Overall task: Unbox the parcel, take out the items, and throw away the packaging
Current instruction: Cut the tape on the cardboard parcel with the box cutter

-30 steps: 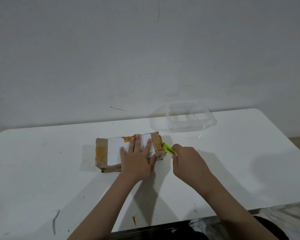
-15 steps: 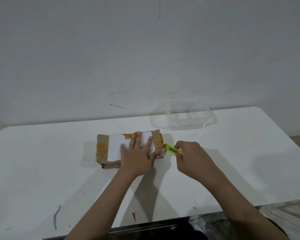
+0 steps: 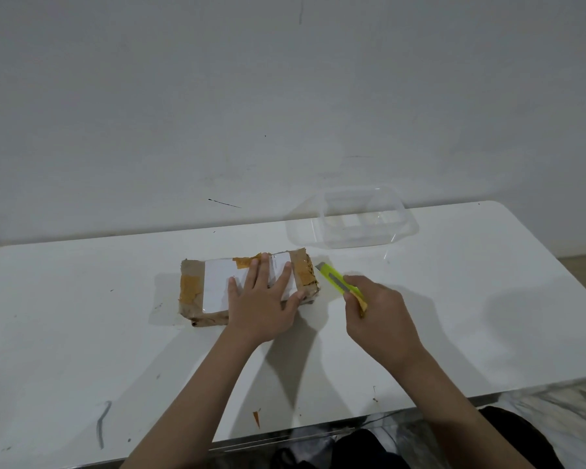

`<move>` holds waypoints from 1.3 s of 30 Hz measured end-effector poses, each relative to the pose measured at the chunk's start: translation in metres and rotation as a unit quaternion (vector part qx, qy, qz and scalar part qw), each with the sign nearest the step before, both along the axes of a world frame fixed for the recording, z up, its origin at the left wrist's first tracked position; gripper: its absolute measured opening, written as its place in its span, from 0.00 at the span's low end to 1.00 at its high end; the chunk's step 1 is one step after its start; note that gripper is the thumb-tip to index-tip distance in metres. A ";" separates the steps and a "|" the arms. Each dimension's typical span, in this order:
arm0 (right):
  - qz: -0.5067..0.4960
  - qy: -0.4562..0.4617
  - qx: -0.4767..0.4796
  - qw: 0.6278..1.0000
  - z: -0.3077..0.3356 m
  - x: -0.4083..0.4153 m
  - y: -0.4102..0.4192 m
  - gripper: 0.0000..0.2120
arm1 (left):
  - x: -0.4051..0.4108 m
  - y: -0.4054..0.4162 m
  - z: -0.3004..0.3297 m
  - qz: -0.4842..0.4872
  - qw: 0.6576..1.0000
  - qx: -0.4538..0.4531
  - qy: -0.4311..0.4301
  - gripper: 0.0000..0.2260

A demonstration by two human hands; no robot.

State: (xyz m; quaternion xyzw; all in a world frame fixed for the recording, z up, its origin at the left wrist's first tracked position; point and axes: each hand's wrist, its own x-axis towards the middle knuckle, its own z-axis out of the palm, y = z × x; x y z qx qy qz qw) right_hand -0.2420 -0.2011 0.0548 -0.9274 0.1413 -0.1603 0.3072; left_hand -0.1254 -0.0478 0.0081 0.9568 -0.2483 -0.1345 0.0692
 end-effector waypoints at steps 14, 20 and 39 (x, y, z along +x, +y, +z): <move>0.034 0.105 -0.047 0.993 0.009 0.017 -0.004 0.11 | 0.002 0.000 0.001 -0.007 1.000 0.006 0.001 0.27; 0.040 0.131 -0.043 0.990 0.022 0.021 -0.013 0.11 | 0.003 0.003 0.003 -0.019 1.000 0.005 0.015 0.28; -0.102 -0.005 0.360 0.928 0.009 0.012 -0.018 0.05 | 0.008 0.004 0.008 -0.014 0.999 -0.014 0.028 0.28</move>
